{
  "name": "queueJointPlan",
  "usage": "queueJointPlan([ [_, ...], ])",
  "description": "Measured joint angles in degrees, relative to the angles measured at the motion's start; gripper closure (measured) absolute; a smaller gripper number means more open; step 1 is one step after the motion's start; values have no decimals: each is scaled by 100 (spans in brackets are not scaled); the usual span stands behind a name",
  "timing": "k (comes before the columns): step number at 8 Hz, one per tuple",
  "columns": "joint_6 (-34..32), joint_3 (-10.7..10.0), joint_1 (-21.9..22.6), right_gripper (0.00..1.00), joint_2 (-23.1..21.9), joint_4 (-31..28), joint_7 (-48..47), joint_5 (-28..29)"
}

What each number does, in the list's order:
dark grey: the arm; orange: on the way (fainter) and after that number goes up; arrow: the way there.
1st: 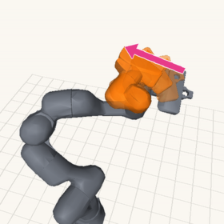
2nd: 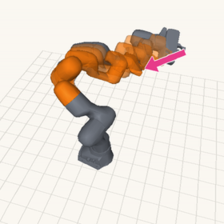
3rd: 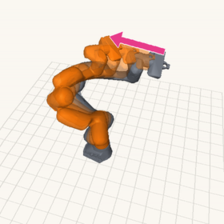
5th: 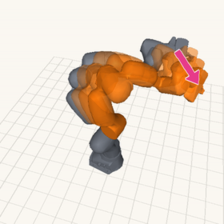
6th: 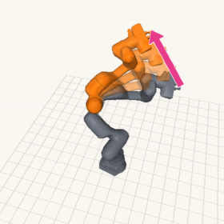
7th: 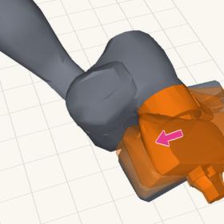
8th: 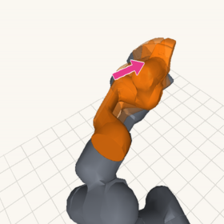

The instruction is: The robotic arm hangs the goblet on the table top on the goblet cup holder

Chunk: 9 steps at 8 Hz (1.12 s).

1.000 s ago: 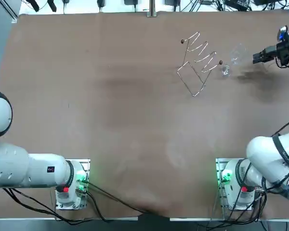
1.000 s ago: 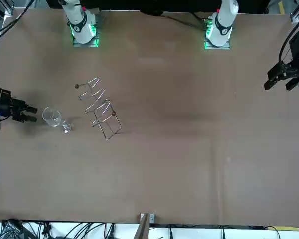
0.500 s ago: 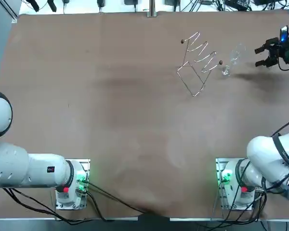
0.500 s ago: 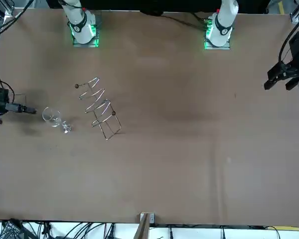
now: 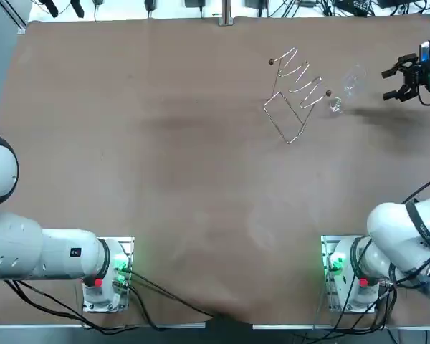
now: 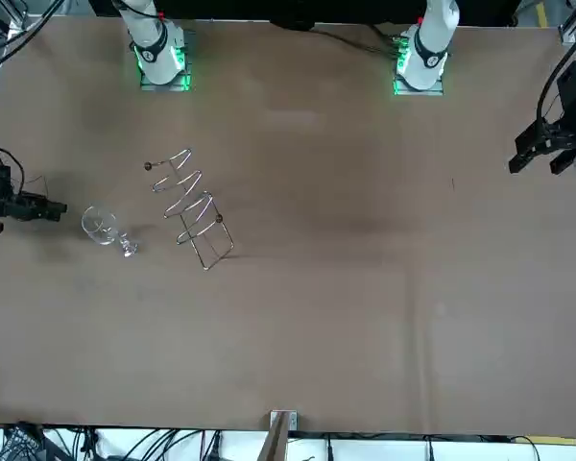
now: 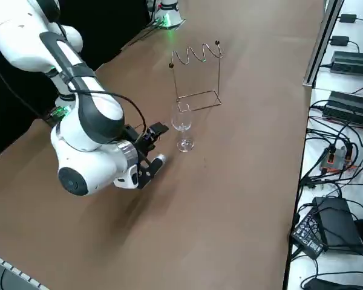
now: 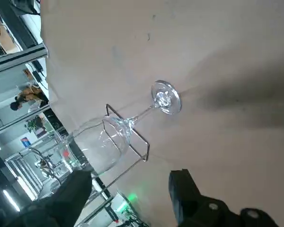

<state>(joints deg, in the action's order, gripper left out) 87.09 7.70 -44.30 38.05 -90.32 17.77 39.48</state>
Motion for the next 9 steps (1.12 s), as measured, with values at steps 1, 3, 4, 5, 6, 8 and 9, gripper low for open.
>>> queueJointPlan([
  [1,-1,-12,-27,0,39,0,-77,1],
  [3,6,-14,-53,0,159,-2,-455,7],
  [4,10,-14,-53,0,204,-1,-485,2],
  [5,10,-12,-52,0,214,8,-168,-35],
  [6,1,-3,-51,0,211,36,626,-100],
  [8,-10,30,-45,0,202,92,2722,-213],
  [9,-12,50,-39,0,194,123,3768,-235],
])
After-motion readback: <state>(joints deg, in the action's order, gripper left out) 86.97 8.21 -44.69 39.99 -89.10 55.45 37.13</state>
